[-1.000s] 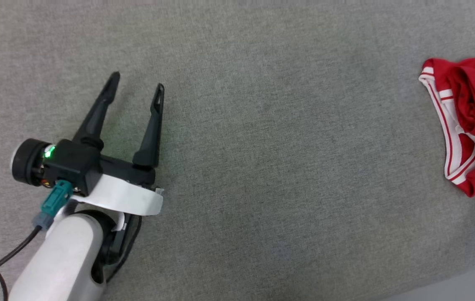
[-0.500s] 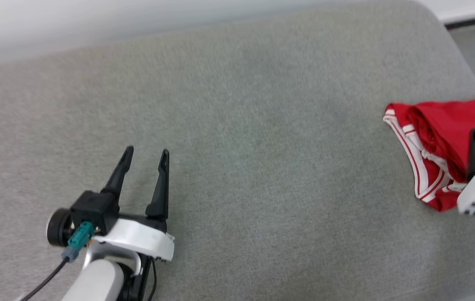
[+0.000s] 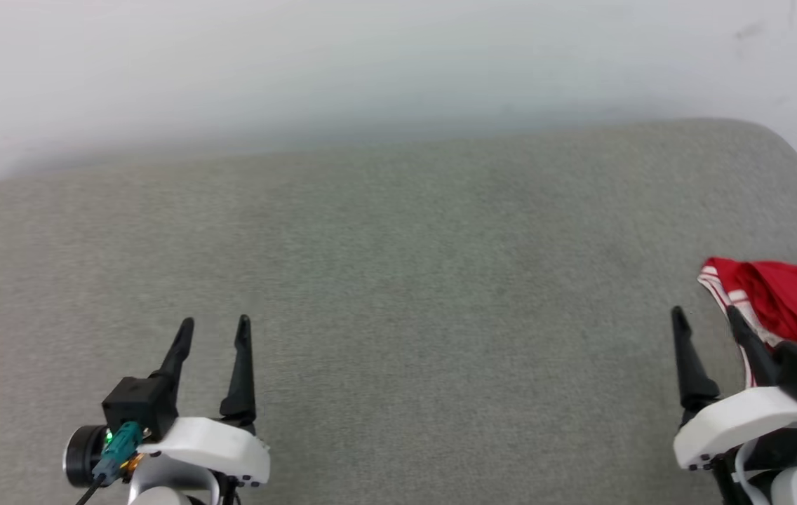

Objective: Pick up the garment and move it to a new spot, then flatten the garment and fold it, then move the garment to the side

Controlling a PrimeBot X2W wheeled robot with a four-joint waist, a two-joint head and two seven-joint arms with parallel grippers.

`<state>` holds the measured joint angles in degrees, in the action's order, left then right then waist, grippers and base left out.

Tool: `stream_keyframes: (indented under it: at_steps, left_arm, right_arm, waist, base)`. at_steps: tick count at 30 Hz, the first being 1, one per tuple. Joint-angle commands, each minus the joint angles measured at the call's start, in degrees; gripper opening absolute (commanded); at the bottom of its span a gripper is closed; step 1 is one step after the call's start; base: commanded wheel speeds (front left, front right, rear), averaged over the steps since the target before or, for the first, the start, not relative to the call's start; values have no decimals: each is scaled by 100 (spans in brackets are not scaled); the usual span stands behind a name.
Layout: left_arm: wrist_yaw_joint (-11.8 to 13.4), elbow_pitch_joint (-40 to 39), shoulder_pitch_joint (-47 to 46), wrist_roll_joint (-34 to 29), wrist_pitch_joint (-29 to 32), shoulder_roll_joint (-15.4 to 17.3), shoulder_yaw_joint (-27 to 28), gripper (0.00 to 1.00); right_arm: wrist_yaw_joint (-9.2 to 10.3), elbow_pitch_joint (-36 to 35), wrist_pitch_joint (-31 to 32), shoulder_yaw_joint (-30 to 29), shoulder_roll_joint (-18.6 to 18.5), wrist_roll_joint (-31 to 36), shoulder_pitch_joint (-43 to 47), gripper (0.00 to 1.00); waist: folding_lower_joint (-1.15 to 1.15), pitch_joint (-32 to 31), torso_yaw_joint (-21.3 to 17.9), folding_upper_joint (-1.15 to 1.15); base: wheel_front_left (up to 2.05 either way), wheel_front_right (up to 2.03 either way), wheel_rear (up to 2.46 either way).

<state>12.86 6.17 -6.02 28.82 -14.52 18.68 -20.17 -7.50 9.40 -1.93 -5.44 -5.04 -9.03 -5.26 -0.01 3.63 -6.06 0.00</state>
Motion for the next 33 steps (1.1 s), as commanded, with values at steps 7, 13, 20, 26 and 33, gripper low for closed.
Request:
stream_keyframes:
  at_steps: [7, 13, 20, 26, 33]
  left_arm:
    - [79, 13, 398, -43, -59, 108, 232, 100]
    - [38, 74, 613, -158, -69, 166, 227, 100]
    - [-2, 189, 782, -245, -76, 137, 195, 100]
    - [-6, 213, 814, -289, -77, 113, 184, 100]
    - [-41, 237, 769, -302, -78, 113, 198, 100]
  right_arm:
    - [2, -772, -31, 261, 121, 129, 506, 100]
    - [2, -1299, 87, 291, 178, 251, 977, 100]
    - [2, -1532, 187, 303, 209, 270, 1322, 100]
    - [2, -1520, 194, 338, 216, 301, 1390, 100]
    - [2, -1450, 211, 373, 217, 335, 1319, 100]
  waist:
    - [1, -406, 405, 0]
    - [1, -538, 439, 0]
    - [1, -665, 410, 0]
    - [1, -700, 400, 0]
    - [1, -702, 400, 0]
  base:
    - [0, 0, 0]
    - [0, 0, 0]
    - [0, 0, 0]
    - [0, 0, 0]
    - [0, 0, 0]
